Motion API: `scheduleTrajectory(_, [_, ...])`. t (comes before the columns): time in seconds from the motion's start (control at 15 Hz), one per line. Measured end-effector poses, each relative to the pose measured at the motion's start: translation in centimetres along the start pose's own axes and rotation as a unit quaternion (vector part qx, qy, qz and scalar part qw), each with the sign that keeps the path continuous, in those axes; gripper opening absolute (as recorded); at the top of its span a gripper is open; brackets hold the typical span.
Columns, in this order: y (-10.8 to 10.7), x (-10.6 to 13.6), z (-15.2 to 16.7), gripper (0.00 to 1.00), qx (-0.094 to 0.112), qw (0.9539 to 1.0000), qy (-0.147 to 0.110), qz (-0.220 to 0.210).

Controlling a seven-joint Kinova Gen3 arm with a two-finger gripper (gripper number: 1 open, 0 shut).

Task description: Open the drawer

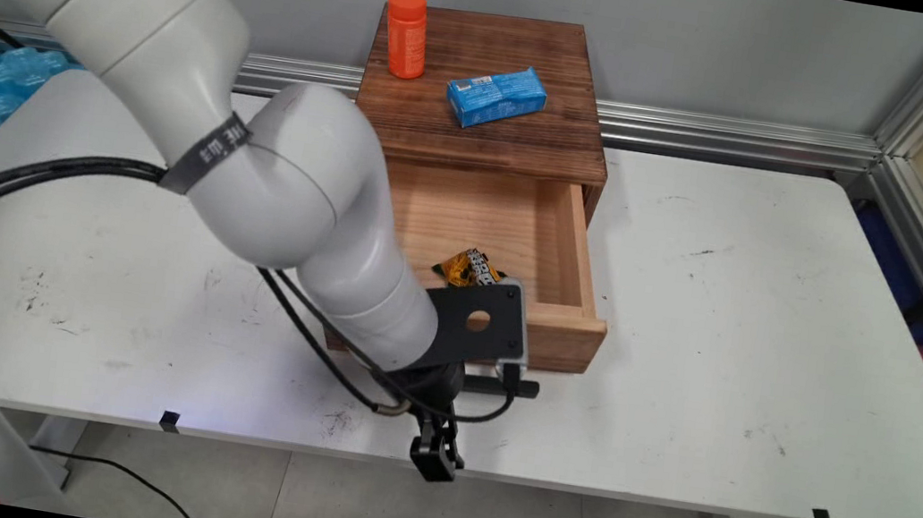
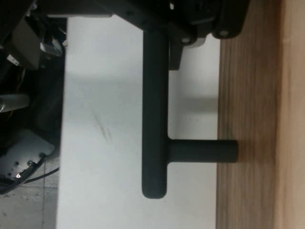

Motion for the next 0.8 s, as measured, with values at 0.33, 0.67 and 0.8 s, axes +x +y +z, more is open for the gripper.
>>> scheduleTrajectory(0.33, [1.8, -0.1, 0.2, 1.0, -0.003, 1.0, 0.001, -0.002])
scheduleTrajectory(0.67, [3.5, -0.1, 0.1, 1.0, -0.008, 1.0, 0.003, -0.002])
scheduleTrajectory(0.8, [4.1, -0.1, 0.0, 1.0, -0.011, 0.9999, 0.004, -0.002])
